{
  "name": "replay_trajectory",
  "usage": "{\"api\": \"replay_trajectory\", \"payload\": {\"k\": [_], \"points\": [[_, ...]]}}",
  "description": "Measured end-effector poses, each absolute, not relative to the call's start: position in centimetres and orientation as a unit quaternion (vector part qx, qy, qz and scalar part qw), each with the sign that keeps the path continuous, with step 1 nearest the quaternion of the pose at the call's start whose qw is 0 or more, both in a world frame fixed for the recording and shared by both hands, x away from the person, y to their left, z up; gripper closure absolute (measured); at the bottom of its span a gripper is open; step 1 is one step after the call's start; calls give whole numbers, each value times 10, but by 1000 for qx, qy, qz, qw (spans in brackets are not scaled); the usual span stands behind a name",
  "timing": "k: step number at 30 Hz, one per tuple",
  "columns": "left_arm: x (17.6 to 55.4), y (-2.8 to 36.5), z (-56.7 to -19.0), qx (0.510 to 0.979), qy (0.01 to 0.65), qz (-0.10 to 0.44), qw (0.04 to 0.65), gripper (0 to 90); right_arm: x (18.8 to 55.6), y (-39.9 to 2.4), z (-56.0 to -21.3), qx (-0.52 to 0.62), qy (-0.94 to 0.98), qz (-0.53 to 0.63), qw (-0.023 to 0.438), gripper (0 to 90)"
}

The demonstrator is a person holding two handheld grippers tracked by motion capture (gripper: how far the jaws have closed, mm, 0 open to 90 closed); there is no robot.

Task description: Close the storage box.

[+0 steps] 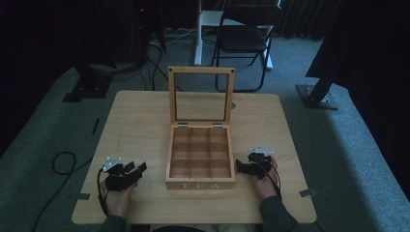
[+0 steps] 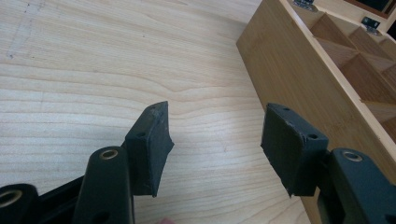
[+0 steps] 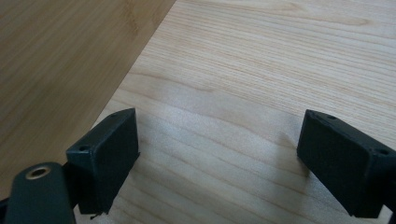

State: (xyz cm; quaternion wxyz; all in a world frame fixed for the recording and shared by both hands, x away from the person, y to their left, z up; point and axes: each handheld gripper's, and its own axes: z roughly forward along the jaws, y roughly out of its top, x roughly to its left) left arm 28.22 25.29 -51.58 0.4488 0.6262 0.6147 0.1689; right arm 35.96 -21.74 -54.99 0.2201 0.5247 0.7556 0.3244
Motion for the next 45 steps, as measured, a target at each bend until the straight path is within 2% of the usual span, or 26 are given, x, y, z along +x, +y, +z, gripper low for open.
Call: {"api": "replay_trajectory", "payload": {"k": [13, 24, 31, 45], "points": [[280, 252, -510, 628, 607, 170, 456, 419, 359, -218, -550, 523, 756, 325, 221, 124], [283, 255, -482, 635, 589, 185, 465, 421, 359, -218, -550, 524, 756, 325, 221, 125], [296, 254, -470, 668, 562, 182, 452, 418, 359, -218, -550, 524, 756, 325, 221, 125], [316, 242, -449, 676, 541, 183, 466, 422, 359, -218, -550, 524, 755, 325, 221, 126]]}}
